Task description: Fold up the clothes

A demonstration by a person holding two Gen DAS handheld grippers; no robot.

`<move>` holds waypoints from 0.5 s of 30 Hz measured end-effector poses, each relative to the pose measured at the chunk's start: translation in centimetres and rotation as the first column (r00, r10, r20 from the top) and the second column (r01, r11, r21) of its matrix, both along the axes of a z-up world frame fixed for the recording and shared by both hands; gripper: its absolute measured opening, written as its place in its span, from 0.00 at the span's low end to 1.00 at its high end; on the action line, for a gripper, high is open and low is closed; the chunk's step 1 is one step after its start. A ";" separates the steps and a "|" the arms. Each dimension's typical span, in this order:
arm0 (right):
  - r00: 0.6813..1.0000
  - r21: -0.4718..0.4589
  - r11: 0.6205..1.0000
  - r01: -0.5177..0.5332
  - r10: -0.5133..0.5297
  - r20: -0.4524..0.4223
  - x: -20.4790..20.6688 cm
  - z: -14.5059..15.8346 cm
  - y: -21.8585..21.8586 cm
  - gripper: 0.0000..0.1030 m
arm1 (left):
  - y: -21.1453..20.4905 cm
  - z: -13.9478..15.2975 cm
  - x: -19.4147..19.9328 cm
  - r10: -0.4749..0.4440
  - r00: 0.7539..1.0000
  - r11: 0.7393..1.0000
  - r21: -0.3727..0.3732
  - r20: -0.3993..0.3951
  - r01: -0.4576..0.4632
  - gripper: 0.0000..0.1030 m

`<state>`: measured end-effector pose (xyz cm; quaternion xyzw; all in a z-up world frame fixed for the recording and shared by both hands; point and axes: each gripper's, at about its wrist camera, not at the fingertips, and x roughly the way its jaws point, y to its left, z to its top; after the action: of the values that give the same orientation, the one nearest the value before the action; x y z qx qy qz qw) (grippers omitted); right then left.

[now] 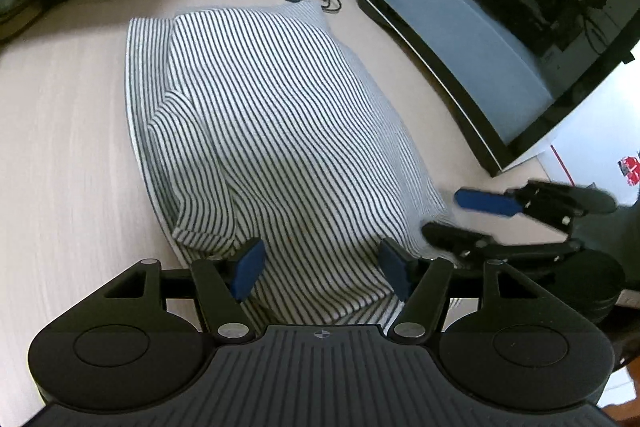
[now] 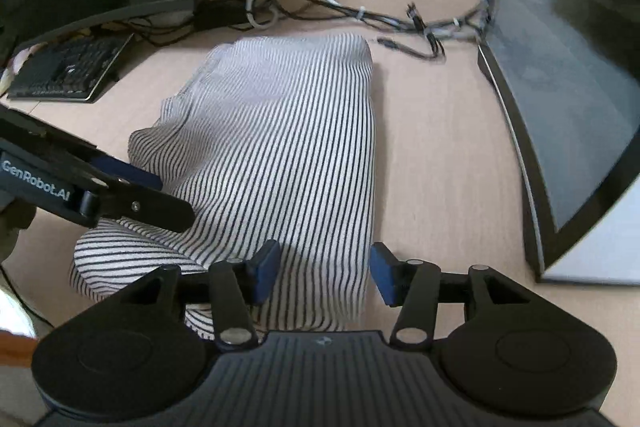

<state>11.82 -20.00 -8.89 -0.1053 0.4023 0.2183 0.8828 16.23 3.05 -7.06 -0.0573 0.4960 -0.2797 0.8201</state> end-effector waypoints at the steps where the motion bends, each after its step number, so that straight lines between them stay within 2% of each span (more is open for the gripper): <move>1: 1.000 -0.003 1.000 -0.007 0.007 0.013 0.0 0.5 0.0 0.46 | 0.2 0.1 0.0 0.003 1.000 1.000 -0.004 -0.002 -0.003 0.67; 4: 0.997 0.026 0.997 -0.072 0.071 0.033 -0.7 1.6 0.2 0.43 | 0.5 0.5 0.0 0.000 1.000 1.000 0.003 0.014 0.000 0.66; 9: 0.992 0.026 0.992 -0.124 0.125 -0.034 -0.8 0.0 0.5 0.44 | 0.5 0.8 0.3 0.018 0.999 1.000 0.019 0.027 -0.019 0.63; 11: 0.991 0.029 0.990 -0.135 0.135 -0.021 -0.7 0.6 0.3 0.44 | 0.4 1.3 0.2 0.014 0.999 0.999 0.034 0.048 -0.016 0.63; 13: 0.988 0.028 0.988 -0.154 0.154 0.000 -0.7 1.6 0.2 0.44 | 0.6 2.2 0.1 0.023 0.997 1.000 0.019 0.075 -0.024 0.64; 15: 0.979 0.025 0.978 -0.206 0.206 0.014 -1.3 2.4 0.3 0.44 | 1.1 3.3 0.2 0.044 0.992 0.999 0.021 0.118 -0.047 0.66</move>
<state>10.51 -19.68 -6.46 -0.1358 0.3815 0.3132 0.8590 16.39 4.17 -3.81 -0.0424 0.4487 -0.2578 0.8547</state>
